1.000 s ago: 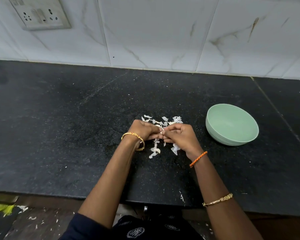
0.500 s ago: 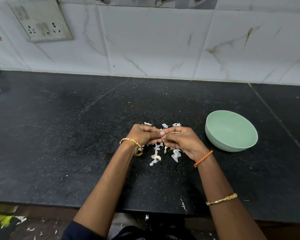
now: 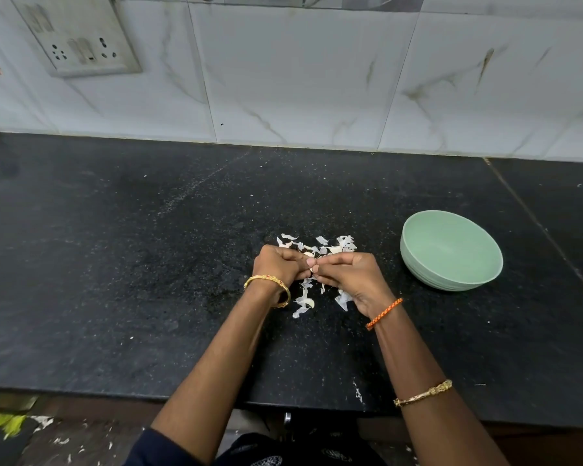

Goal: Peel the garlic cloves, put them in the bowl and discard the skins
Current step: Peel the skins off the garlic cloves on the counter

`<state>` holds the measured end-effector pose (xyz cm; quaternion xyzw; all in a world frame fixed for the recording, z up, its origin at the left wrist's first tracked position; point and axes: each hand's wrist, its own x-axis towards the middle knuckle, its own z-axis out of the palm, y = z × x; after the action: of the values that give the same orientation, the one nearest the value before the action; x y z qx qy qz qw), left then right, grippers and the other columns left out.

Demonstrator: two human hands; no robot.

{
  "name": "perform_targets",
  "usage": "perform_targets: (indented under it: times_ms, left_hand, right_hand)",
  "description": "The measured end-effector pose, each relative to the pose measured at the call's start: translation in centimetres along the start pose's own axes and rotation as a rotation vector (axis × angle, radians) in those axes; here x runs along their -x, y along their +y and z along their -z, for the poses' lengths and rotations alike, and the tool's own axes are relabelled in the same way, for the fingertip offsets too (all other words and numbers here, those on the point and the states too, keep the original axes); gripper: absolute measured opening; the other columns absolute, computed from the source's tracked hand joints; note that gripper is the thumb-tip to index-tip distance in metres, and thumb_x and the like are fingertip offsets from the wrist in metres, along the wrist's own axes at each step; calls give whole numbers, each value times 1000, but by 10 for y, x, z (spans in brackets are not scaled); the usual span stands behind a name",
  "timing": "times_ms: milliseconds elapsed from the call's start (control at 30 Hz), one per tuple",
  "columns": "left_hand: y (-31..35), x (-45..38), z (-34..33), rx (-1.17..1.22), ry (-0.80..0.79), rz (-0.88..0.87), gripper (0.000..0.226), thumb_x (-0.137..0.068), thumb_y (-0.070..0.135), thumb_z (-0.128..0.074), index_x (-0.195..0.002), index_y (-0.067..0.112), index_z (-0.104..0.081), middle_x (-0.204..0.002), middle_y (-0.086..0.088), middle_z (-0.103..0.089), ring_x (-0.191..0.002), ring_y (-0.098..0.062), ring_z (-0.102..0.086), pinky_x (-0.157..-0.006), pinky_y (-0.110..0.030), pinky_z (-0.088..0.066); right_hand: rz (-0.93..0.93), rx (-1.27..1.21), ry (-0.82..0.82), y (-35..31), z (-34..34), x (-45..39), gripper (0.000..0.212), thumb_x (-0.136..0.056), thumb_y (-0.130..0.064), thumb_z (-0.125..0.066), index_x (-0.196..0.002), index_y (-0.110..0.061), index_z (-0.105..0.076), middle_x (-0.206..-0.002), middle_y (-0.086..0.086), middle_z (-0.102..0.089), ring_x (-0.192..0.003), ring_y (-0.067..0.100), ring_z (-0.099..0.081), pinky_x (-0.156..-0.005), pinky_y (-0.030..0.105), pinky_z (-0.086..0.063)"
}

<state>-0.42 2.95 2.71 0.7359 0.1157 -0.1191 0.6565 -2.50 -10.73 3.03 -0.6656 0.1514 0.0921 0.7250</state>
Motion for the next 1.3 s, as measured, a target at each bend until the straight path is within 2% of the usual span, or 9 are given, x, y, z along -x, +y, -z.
perform_targets:
  times_ms: [333,533,700,867,1000,1133,1200,1233,1300]
  left_hand:
    - [-1,-2,14,187,-241,140,3,-85,12,-68,-84,15,-70,-60,10,-63,-51,-2,-43,-41,-12,-33]
    - [-1,0,8,184,-251,154,4,-83,15,-70,-85,11,-70,-64,3,-70,-51,-2,-62,-45,-12,-47]
    - [3,-4,12,260,-269,151,7,-88,0,-61,-90,-1,-68,-68,-5,-72,-61,-10,-70,-56,-13,-54]
    - [5,-6,18,210,-147,89,10,-87,-8,-58,-95,-7,-65,-65,-6,-70,-58,-10,-69,-57,-15,-56]
    - [9,-5,22,16,1,-84,16,-72,1,-78,-86,3,-71,-63,3,-70,-58,-4,-66,-58,-14,-53]
    - [11,-6,21,-70,67,-180,17,-67,12,-84,-78,18,-72,-76,1,-73,-70,-7,-67,-66,-20,-52]
    - [9,-11,29,-201,212,-223,18,-72,15,-82,-87,19,-73,-86,2,-72,-80,-8,-66,-80,-26,-53]
    - [7,-15,35,-303,266,-206,25,-73,18,-81,-97,17,-73,-94,1,-71,-88,-11,-65,-88,-28,-52]
    - [-1,-25,43,-472,262,-120,50,-75,28,-80,-120,14,-63,-115,-5,-64,-107,-19,-60,-98,-33,-46]
  right_hand:
    - [-223,-309,-155,-7,9,-4,7,-81,8,-65,-85,2,-66,-75,9,-70,-65,11,-68,-61,18,-57]
    - [-128,-64,-49,-5,5,-5,11,-79,6,-71,-82,-2,-64,-74,9,-66,-63,12,-63,-62,19,-57]
    - [-79,61,-39,-11,6,-6,10,-81,4,-71,-79,-3,-64,-78,11,-67,-62,13,-66,-59,17,-57]
    - [40,241,44,-15,16,-11,9,-87,-7,-68,-90,1,-68,-77,12,-69,-59,11,-66,-56,18,-55]
    - [134,429,91,-20,20,-18,11,-93,-10,-60,-90,-12,-70,-85,4,-73,-80,11,-69,-75,26,-56]
    - [215,594,140,-24,20,-20,11,-87,-9,-67,-91,-16,-74,-92,1,-73,-82,4,-65,-69,10,-47]
    - [241,679,233,-25,26,-22,17,-87,-9,-67,-103,-13,-72,-104,5,-70,-83,6,-62,-62,2,-42]
    - [241,734,255,-24,29,-25,26,-87,-12,-67,-113,-12,-68,-115,8,-65,-91,11,-62,-68,2,-41]
    - [180,811,188,-20,33,-31,50,-86,-24,-70,-132,-13,-54,-133,13,-49,-115,23,-55,-89,19,-44]
